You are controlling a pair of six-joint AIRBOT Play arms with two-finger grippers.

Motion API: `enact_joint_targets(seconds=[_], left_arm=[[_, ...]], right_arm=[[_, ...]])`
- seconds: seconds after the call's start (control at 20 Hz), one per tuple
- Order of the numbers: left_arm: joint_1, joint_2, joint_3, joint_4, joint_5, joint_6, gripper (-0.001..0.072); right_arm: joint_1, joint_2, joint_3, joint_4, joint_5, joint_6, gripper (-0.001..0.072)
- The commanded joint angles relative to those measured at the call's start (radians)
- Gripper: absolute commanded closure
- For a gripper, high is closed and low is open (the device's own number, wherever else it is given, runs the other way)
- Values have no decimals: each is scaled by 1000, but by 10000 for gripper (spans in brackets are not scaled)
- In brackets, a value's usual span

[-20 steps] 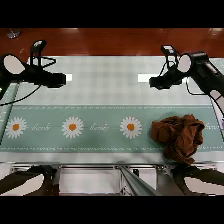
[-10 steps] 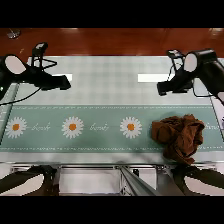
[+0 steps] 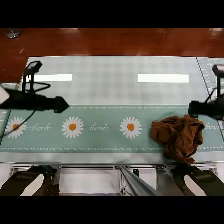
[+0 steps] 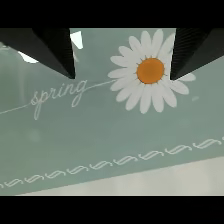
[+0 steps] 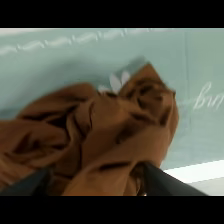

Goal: Fold the shirts.

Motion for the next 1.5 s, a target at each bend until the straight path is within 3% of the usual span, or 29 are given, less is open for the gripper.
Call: enact_joint_targets(seconds=[0.0,0.2,0.35,0.4,0.45,0.5,0.55,0.95,1.2,1.45], left_arm=[[2,190,-204,-59,48,-41,3],[2,167,-282,-59,89,-41,3],[1,105,-283,-59,165,-41,3],[2,86,-283,-60,187,-41,3],[2,66,-282,-60,197,-41,3],[2,48,-279,-59,196,-35,3],[2,36,-272,-53,191,-12,3],[83,113,-108,-6,-34,39,3],[73,232,-174,-58,-37,38,3],[73,241,-198,-62,-2,23,3]], right_arm=[[-12,192,-271,26,-37,107,82],[-12,152,-465,95,-174,139,82],[-12,17,-481,90,-330,140,84],[-12,-38,-473,93,-372,140,120],[-12,-86,-458,101,-397,136,266],[-12,-126,-431,119,-405,108,532],[-12,-152,-386,138,-406,67,677],[-10,-71,333,183,-259,-149,677],[-10,-64,711,267,-217,-268,677],[-10,-96,937,427,-231,-368,678]])
